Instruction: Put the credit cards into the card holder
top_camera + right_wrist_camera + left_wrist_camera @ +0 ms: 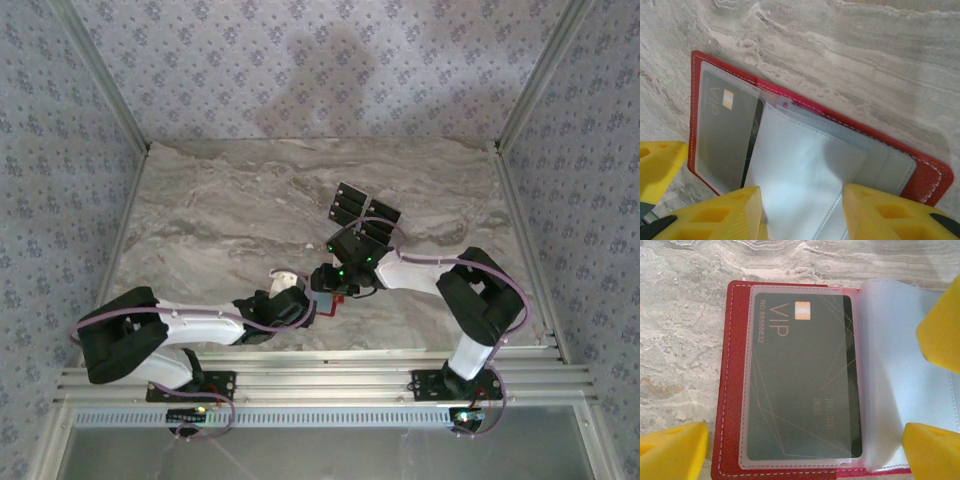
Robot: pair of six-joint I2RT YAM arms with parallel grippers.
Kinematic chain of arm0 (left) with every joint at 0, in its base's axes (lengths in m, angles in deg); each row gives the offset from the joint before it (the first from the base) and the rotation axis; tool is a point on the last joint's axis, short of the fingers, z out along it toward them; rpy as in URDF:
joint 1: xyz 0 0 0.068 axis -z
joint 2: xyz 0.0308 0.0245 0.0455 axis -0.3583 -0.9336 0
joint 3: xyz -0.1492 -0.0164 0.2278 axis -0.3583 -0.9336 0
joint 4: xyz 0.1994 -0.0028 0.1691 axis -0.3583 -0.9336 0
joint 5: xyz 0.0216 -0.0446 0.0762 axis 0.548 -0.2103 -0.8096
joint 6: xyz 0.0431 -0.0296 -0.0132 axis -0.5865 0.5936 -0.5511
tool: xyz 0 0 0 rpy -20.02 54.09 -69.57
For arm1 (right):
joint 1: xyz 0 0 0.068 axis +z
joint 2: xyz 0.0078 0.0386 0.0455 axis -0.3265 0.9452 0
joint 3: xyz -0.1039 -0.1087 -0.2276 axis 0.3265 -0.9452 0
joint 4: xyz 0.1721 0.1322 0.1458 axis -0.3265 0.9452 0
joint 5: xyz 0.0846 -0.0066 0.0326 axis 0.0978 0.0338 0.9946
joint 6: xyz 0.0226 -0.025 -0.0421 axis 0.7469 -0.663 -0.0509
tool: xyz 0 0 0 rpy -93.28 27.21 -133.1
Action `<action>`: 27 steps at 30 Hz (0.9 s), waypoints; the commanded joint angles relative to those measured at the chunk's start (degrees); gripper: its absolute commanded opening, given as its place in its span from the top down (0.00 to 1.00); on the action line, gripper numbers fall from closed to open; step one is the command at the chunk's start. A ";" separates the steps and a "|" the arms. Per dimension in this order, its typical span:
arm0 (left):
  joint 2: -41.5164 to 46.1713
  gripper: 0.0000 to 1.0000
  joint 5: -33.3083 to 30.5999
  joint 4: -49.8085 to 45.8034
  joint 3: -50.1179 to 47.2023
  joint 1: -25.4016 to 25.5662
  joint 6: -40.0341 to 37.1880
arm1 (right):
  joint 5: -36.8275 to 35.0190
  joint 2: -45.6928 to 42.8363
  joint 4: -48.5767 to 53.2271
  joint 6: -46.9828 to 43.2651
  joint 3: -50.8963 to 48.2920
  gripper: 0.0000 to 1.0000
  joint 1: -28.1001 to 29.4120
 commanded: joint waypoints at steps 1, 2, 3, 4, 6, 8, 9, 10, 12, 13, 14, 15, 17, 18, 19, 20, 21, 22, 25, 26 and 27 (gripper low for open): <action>0.24 0.01 -1.49 -0.53 -0.61 -0.34 0.47 | -0.52 0.67 0.03 1.22 -0.86 0.50 0.38; 0.38 0.01 -1.50 -0.51 -0.67 -0.33 0.53 | -0.35 1.06 -0.09 1.31 -0.72 0.51 0.38; 0.34 0.01 -1.47 -0.48 -0.68 -0.35 0.53 | -0.08 1.45 -0.20 1.31 -0.53 0.51 0.34; 0.43 0.01 -1.49 -0.49 -0.74 -0.31 0.62 | 0.06 1.83 -0.37 1.42 -0.35 0.50 0.37; 0.62 0.01 -1.47 -0.45 -0.83 -0.33 0.58 | 0.46 2.59 -0.68 1.58 -0.02 0.51 0.24; 1.01 0.01 -1.45 -0.49 -0.76 -0.36 0.47 | 1.30 3.28 -1.65 2.22 0.02 0.51 0.21; 1.26 0.01 -1.56 -0.59 -0.75 -0.34 0.51 | 1.62 3.51 -2.08 2.62 0.09 0.51 0.20; 1.66 0.01 -1.67 -0.78 -0.66 -0.33 0.47 | 1.97 3.67 -2.51 2.91 0.20 0.51 0.12; 3.12 0.00 -2.36 -1.45 -0.50 -0.34 0.62 | 2.64 3.93 -3.40 3.51 0.43 0.51 -0.04; 4.17 0.00 -3.09 -2.20 -0.48 -0.33 0.71 | 2.96 3.93 -3.74 3.71 0.53 0.51 -0.12; 5.41 0.00 -3.79 -2.88 -0.48 -0.34 0.87 | 3.14 4.01 -3.85 3.85 0.78 0.51 -0.11; 6.72 0.00 -4.61 -3.47 -0.60 -0.38 0.92 | 3.24 4.10 -3.80 3.91 1.08 0.51 -0.13; 9.59 0.00 -5.60 -5.32 -0.81 -0.83 1.67 | 3.32 4.15 -3.62 4.03 1.81 0.51 0.01; 10.78 0.00 -6.43 -6.65 -0.84 -1.26 2.41 | 3.46 4.19 -3.45 3.95 2.14 0.50 0.12; 12.03 0.00 -7.05 -8.21 -0.79 -2.00 3.37 | 3.40 4.35 -3.32 4.02 2.54 0.50 0.20; 13.21 0.00 -7.57 -9.25 -0.98 -2.47 3.95 | 3.50 4.52 -3.19 4.03 2.90 0.51 0.28; 14.36 0.00 -7.93 -9.96 -1.30 -2.82 4.40 | 3.59 4.70 -3.03 3.99 3.37 0.51 0.32; 15.43 0.00 -8.13 -10.91 -1.61 -3.33 5.13 | 3.70 4.95 -2.86 4.03 3.76 0.51 0.40; 18.20 0.00 -8.31 -12.26 -2.65 -4.53 6.04 | 3.66 5.73 -2.45 4.14 5.03 0.51 0.78; 18.96 0.00 -8.24 -12.28 -3.30 -4.76 6.16 | 3.76 6.01 -2.25 4.20 5.53 0.51 0.88; 19.68 0.00 -8.09 -12.18 -3.80 -4.89 6.28 | 3.76 6.34 -2.00 4.16 6.09 0.51 1.11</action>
